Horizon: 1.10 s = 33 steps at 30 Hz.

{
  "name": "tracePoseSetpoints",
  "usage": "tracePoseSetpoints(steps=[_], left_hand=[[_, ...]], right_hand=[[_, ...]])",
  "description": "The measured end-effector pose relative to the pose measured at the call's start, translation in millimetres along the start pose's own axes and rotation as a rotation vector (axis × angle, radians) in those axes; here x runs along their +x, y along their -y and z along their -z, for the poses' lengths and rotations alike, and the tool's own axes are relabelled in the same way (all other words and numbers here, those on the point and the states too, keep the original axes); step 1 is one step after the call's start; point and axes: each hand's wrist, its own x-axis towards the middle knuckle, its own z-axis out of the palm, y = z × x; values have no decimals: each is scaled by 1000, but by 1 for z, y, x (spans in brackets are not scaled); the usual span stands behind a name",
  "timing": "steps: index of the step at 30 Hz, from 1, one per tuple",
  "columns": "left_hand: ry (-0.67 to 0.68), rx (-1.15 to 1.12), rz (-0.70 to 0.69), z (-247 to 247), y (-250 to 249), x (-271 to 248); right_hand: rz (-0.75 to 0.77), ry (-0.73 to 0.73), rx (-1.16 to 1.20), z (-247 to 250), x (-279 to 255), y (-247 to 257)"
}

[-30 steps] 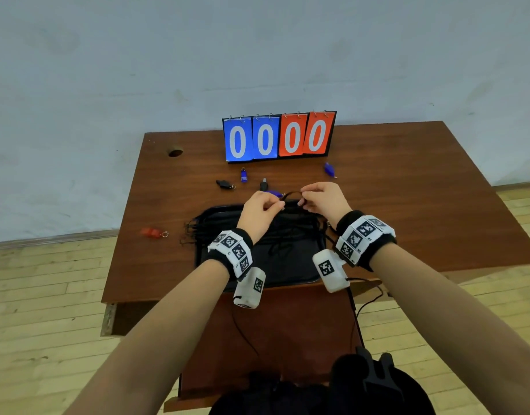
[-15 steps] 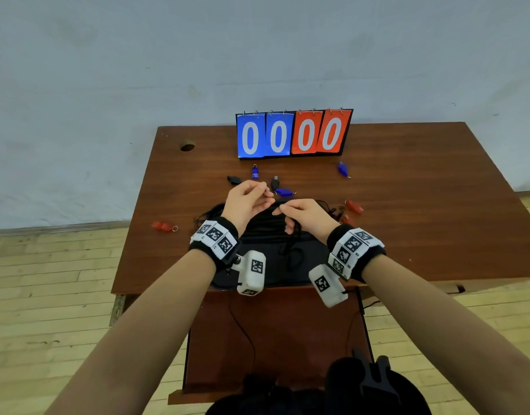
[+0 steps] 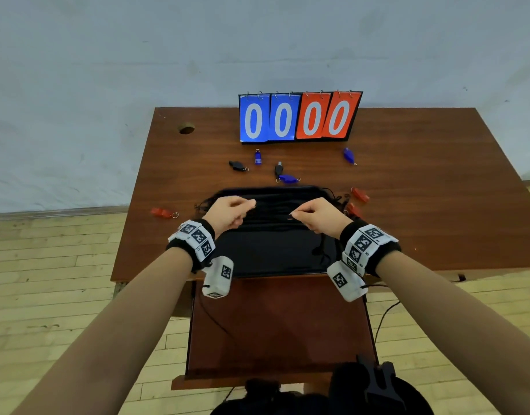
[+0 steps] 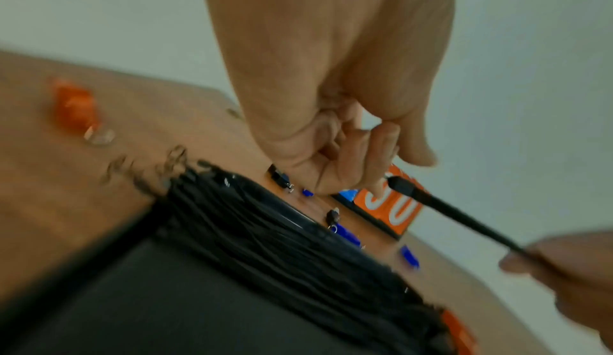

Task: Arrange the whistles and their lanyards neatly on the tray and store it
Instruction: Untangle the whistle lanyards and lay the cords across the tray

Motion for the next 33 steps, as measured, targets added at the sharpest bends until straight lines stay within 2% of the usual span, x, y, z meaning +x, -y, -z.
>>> tracePoseSetpoints(steps=[1,3,9,11,15,17,25,30,33], left_hand=[[61,203,-14,2,0,1],[150,449,4,6,0,3],[207,646,47,28,-1,11],[146,661,41,39,1,17],[-169,687,-26,64,6,39],[-275,719,-29,75,10,52],[-371,824,71,88,25,108],[-485,789,135,94,39,113],[-475,768,138,96,37,111]], right_hand=[[-15,-7,-16,1,1,-2],[-41,-7,-29,2,4,-5],[-77,-16,-85,17,21,-15],[-72,-22,-115,26,31,-19],[-71,-46,-108,46,54,-28],[-67,-75,-116,54,68,-31],[-139,-172,-216,82,127,-56],[-151,-122,-267,88,132,-69],[-161,-167,-205,97,129,-78]])
